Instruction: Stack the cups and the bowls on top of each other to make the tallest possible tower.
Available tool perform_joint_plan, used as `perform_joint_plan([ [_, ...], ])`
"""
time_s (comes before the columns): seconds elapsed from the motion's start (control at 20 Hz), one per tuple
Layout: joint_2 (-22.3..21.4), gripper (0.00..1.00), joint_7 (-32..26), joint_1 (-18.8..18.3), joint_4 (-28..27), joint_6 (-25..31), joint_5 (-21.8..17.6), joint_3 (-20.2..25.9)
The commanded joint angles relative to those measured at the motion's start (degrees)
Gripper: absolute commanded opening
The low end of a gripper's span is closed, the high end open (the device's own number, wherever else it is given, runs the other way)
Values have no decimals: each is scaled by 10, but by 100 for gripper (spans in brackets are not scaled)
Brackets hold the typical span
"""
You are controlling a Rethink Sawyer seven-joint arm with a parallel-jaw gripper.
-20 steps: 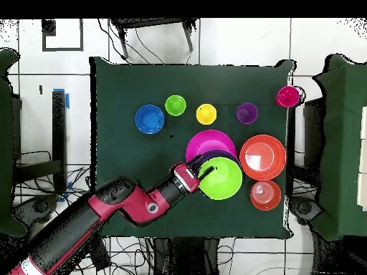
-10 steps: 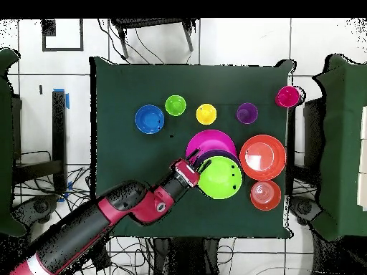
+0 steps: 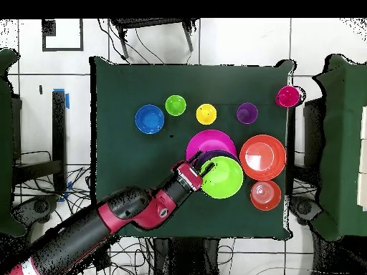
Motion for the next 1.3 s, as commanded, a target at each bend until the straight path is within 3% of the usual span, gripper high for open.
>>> perform_joint_plan([
  [0.05,-28,100,-22,-12,-16,-60,20,97],
  [0.45,-60,100,-35,-18,-2,-92,6,97],
  [0.7,-92,100,-39,-37,10,-136,-14,125],
  [1.3,-95,100,-47,-46,38,-197,0,143],
])
